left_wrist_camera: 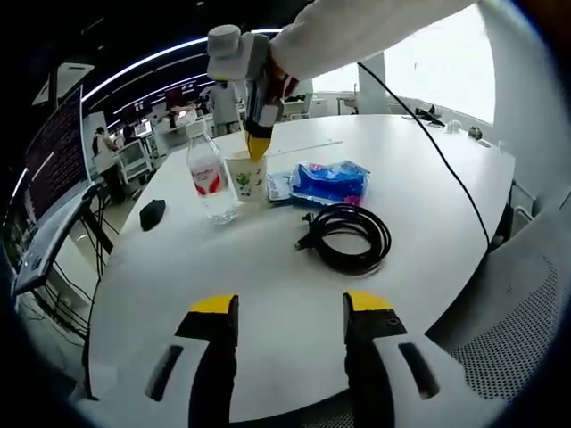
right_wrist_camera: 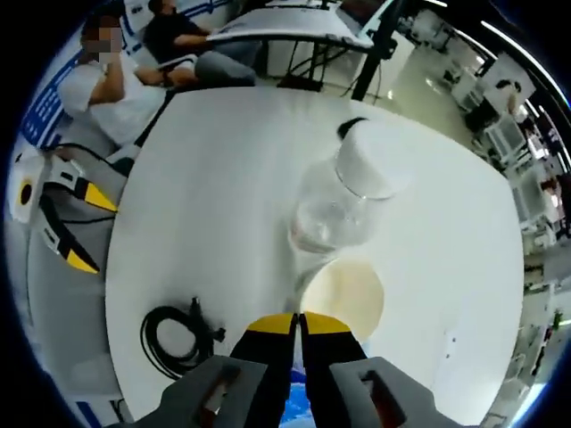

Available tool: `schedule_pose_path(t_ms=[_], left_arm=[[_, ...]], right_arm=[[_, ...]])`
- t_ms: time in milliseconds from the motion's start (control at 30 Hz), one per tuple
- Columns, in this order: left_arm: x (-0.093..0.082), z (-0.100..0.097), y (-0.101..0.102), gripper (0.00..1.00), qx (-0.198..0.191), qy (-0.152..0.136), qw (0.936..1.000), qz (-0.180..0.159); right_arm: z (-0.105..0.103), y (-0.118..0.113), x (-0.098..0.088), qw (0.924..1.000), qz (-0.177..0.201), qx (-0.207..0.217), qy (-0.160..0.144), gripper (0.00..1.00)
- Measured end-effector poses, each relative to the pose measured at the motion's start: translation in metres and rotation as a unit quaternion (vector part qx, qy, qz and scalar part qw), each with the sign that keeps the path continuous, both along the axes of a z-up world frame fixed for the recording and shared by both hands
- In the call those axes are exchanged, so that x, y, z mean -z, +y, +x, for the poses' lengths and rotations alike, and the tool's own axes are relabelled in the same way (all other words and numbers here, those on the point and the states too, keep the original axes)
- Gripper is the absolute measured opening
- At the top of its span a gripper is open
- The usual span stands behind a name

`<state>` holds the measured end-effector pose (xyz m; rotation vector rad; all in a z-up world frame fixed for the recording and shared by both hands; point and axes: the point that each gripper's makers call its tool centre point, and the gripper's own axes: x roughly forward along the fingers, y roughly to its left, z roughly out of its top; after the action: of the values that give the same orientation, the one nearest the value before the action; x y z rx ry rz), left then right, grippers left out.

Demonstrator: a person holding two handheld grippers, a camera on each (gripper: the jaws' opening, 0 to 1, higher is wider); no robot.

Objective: Arrange the tabletop items into an orderly group along one side of the table until the central work area is clear of visible clutter.

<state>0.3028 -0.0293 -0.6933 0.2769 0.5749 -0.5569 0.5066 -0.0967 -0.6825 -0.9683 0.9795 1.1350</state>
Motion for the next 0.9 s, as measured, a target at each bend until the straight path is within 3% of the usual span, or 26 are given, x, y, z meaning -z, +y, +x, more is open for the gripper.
schedule_pose_path(t_ms=[333, 900], left_arm=[[0.002, -0.001, -0.001, 0.45, 0.003, 0.003, 1.0000, 0.003], [0.004, -0.001, -0.001, 0.45, 0.005, 0.006, 0.9999, 0.007]], right_arm=[[-0.006, 0.005, 0.015, 0.9997, -0.016, -0.017, 0.008, 0.00], [-0.007, 0.004, 0.010, 0.9993, 0.000, -0.002, 0.038, 0.00]])
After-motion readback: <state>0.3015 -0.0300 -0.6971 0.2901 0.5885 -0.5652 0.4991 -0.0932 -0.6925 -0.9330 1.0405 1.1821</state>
